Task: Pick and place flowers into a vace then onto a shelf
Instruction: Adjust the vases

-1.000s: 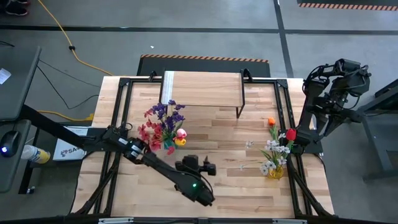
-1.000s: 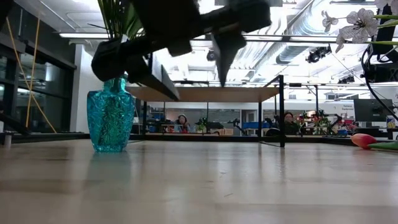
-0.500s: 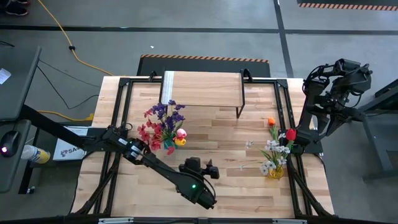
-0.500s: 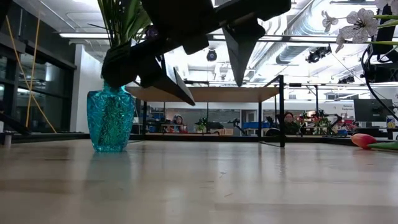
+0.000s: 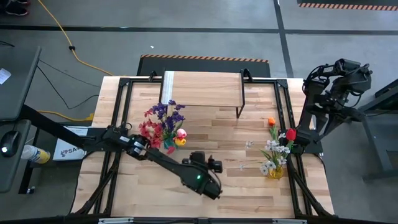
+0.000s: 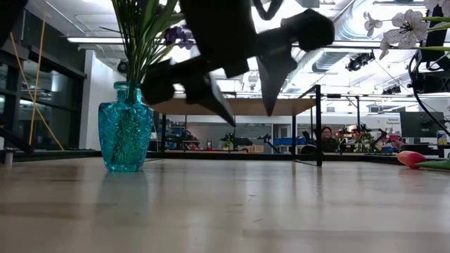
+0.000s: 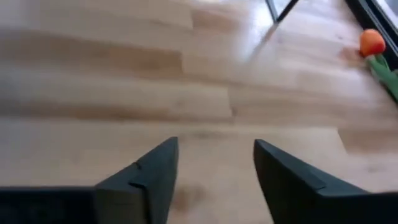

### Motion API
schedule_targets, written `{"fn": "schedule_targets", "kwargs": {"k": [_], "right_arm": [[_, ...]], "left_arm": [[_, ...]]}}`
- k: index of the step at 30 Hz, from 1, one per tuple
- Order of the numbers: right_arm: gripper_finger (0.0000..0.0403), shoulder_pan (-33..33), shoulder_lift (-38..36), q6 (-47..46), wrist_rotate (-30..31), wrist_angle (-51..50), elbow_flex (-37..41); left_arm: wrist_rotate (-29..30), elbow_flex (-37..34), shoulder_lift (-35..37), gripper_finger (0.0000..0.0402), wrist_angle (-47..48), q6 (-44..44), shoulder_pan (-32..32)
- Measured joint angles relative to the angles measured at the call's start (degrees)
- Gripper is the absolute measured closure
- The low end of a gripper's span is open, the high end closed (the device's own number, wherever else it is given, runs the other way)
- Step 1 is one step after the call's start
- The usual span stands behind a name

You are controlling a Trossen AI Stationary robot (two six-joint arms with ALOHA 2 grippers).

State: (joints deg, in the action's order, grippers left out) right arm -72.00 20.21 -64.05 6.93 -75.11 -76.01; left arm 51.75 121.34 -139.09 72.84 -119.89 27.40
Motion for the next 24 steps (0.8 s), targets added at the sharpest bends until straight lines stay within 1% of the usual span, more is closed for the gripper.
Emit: {"fn": "schedule_targets", "kwargs": {"k": [5,10,13,17,24], "right_arm": [[0.0269,-0.01,0.00,0.00,1.70,-0.02,0.00],[0.0269,0.00,0.00,-0.32,1.65,-0.02,0.00],[0.0269,-0.01,0.00,-0.37,1.46,-0.02,0.00],[0.0269,-0.01,0.00,-0.42,1.30,-0.02,0.00],[0.0269,0.01,0.00,-0.42,2.11,-0.02,0.00]], "left_arm": [[-0.46,-0.30,0.00,0.0226,-0.75,8.05,-3.75],[-3.73,-2.78,0.04,0.0275,-0.36,13.55,-6.71],[-5.69,-4.37,0.04,0.0298,-0.18,14.65,-7.02],[-6.64,-4.79,0.04,0.0322,2.27,14.68,-6.45],[-8.70,-4.89,0.04,0.0350,8.44,14.64,-5.09]]}}
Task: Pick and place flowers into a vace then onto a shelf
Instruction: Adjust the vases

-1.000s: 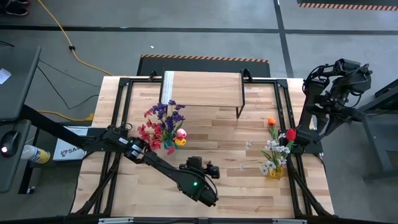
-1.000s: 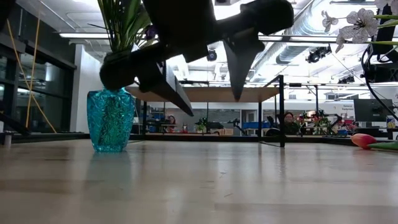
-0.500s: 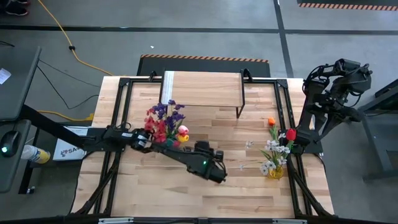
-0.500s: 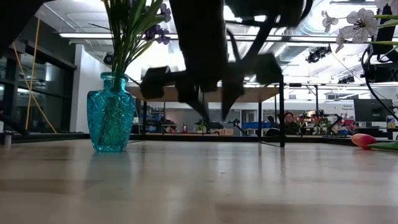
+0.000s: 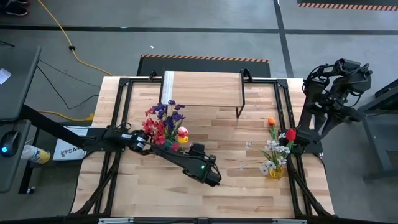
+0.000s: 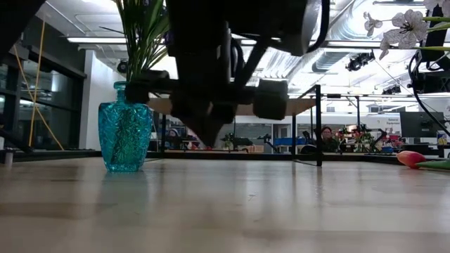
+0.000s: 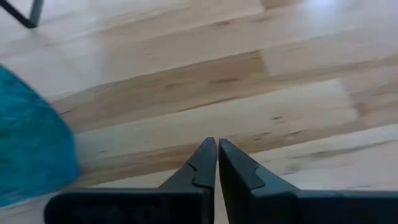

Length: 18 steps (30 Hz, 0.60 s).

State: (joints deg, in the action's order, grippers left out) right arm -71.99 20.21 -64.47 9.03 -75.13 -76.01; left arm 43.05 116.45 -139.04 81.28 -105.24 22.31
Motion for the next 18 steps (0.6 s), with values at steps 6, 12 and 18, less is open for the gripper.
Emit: {"fn": "schedule_targets", "kwargs": {"k": [6,12,18], "right_arm": [[0.0269,-0.02,0.00,0.00,1.10,-0.01,0.00],[0.0269,-0.01,0.00,-0.02,1.34,0.00,0.00],[0.0269,-0.01,0.00,-0.02,1.34,-0.02,0.00]], "left_arm": [[-2.11,0.01,0.00,0.0362,3.55,0.01,-0.13],[-5.31,0.01,0.00,0.0363,7.83,0.00,-0.11],[-7.22,-0.77,0.00,0.0363,8.77,1.71,-0.09]]}}
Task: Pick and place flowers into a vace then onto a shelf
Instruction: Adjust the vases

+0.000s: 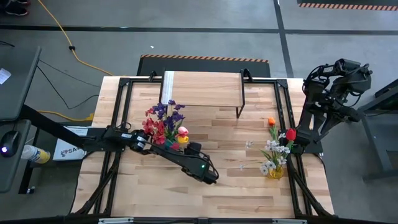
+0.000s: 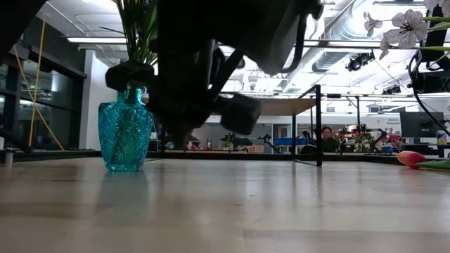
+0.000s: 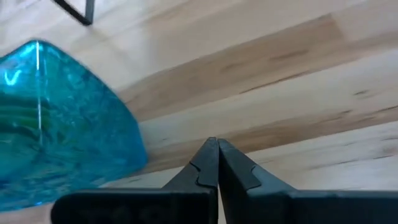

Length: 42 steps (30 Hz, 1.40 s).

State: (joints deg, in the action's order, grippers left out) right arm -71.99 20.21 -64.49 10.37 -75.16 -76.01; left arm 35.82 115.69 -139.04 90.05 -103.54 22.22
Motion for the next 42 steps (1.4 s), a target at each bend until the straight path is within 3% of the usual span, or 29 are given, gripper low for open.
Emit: {"fn": "schedule_targets", "kwargs": {"k": [7,14,22,42], "right_arm": [[0.0269,0.00,0.00,-0.02,0.00,0.02,0.00],[0.0269,0.00,0.00,0.00,0.00,0.02,-0.02],[0.0269,0.01,0.00,0.00,0.68,0.02,0.00],[0.0269,-0.01,0.00,-0.02,0.98,0.02,0.00]], "left_arm": [[-4.75,-4.45,0.00,0.0361,0.00,-2.17,0.00],[-5.53,-6.28,0.00,0.0350,-0.01,-2.24,0.02],[-6.95,-8.34,0.00,0.0365,-0.04,-1.93,0.02],[-8.18,-8.51,-0.02,0.0359,-0.03,0.08,-0.01]]}}
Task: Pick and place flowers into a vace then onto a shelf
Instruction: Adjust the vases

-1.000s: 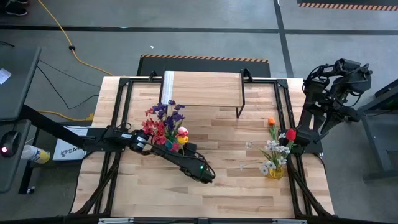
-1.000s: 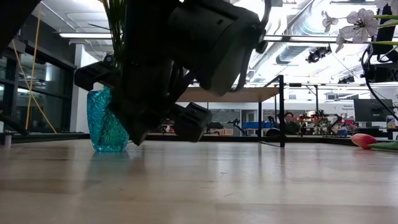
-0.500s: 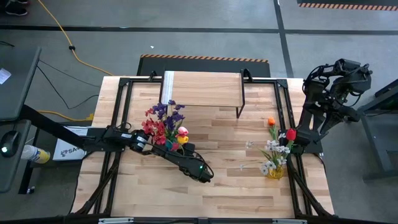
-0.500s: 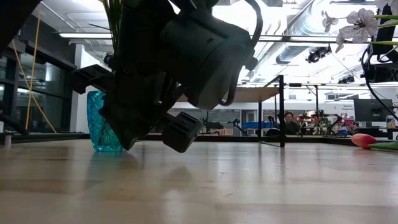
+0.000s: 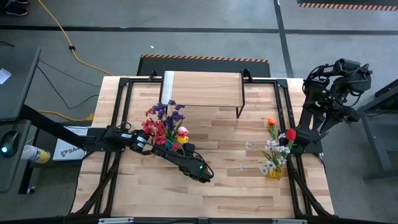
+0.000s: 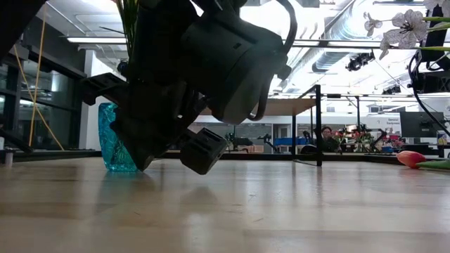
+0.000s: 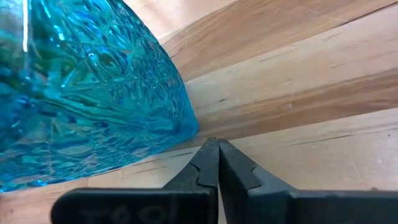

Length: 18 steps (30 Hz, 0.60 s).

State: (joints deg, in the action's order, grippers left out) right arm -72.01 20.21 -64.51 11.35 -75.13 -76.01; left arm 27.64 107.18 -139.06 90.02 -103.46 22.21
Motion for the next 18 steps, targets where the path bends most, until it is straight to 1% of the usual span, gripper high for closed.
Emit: {"fn": "schedule_targets", "kwargs": {"k": [9,11,15,18], "right_arm": [[0.0269,0.02,0.00,0.02,-0.58,0.00,0.00],[0.0269,0.02,0.00,0.02,-0.57,0.00,0.00],[0.0269,0.00,0.00,0.02,-0.53,0.00,0.00],[0.0269,0.02,0.00,0.02,0.15,0.00,0.00]], "left_arm": [[0.34,-0.02,0.00,0.0375,0.00,-0.13,-0.03],[1.09,-0.01,0.00,0.0366,0.00,-1.66,-0.03],[3.15,1.41,-0.02,0.0328,-0.02,-5.22,-0.03],[5.07,3.29,-0.02,0.0314,-0.06,-6.25,-0.06]]}}
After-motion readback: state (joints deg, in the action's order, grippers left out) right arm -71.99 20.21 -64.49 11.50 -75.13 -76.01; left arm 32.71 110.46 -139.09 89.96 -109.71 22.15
